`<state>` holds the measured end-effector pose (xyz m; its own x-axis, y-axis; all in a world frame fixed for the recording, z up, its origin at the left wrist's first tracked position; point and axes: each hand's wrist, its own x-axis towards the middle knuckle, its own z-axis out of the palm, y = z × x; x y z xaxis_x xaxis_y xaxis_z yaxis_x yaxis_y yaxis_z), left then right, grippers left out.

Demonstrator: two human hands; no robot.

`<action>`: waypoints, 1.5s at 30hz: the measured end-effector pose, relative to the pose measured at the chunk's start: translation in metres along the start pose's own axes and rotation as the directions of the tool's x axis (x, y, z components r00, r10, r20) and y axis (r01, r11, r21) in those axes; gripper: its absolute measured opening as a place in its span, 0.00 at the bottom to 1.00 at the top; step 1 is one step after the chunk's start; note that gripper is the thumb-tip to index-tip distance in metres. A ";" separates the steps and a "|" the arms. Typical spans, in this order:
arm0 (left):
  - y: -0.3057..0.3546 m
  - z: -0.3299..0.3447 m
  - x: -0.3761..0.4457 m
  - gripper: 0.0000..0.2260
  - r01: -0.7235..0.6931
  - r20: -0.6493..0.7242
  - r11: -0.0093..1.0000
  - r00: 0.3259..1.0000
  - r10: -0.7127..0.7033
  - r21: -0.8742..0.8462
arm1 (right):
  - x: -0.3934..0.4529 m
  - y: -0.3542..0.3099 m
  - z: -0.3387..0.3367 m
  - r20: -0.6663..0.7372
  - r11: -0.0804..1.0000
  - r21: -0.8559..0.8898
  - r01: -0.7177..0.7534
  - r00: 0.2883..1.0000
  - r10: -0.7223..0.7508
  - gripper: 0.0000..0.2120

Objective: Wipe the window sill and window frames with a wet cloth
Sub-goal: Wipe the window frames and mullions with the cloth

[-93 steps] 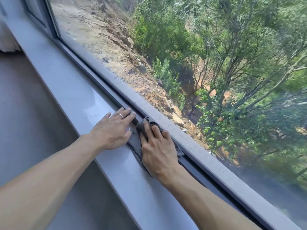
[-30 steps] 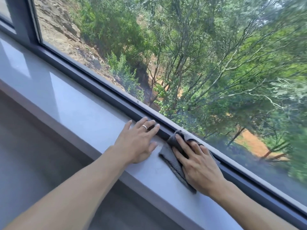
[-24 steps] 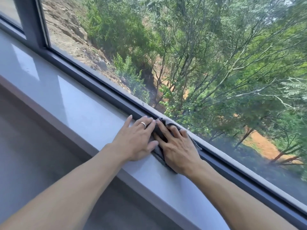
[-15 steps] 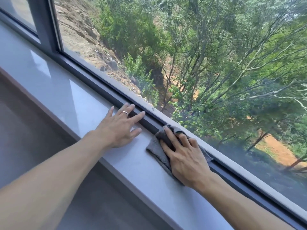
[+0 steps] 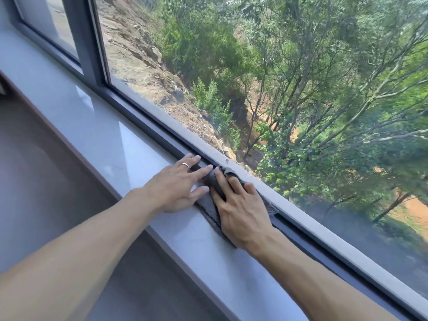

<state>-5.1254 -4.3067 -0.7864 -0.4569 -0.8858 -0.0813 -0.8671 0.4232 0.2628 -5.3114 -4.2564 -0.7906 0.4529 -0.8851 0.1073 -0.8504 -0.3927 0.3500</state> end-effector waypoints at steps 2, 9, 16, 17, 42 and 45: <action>-0.007 -0.009 -0.002 0.28 -0.004 -0.042 1.000 0.999 0.005 0.019 | -0.007 0.002 -0.002 0.023 1.000 -0.010 0.018 1.000 -0.018 0.27; -0.037 -0.018 0.000 0.28 0.134 -0.005 0.990 0.991 -0.134 0.044 | 0.004 0.000 0.000 -0.009 0.998 0.055 0.015 1.000 -0.015 0.27; -0.046 -0.014 0.001 0.27 0.104 -0.048 0.994 0.994 -0.102 0.039 | 0.017 -0.009 -0.003 -0.027 0.995 0.095 0.014 1.000 -0.012 0.28; -0.045 -0.014 0.001 0.27 0.107 -0.048 0.993 0.993 -0.105 0.041 | 0.014 -0.008 -0.003 -0.037 0.995 0.099 0.009 0.999 -0.006 0.28; -0.118 -0.033 0.028 0.25 0.059 -0.080 0.998 0.995 -0.060 -0.011 | 0.089 -0.037 0.004 -0.028 0.993 0.116 0.017 1.000 -0.013 0.27; -0.120 -0.044 0.030 0.24 0.049 -0.074 0.998 0.996 -0.052 -0.036 | 0.131 -0.054 0.001 0.004 0.997 0.075 -0.025 1.000 0.025 0.28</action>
<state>-5.0264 -4.3924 -0.7784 -0.3956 -0.9181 -0.0231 -0.8808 0.3722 0.2926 -5.2061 -4.3515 -0.7969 0.4302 -0.8957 0.1126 -0.8793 -0.3876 0.2767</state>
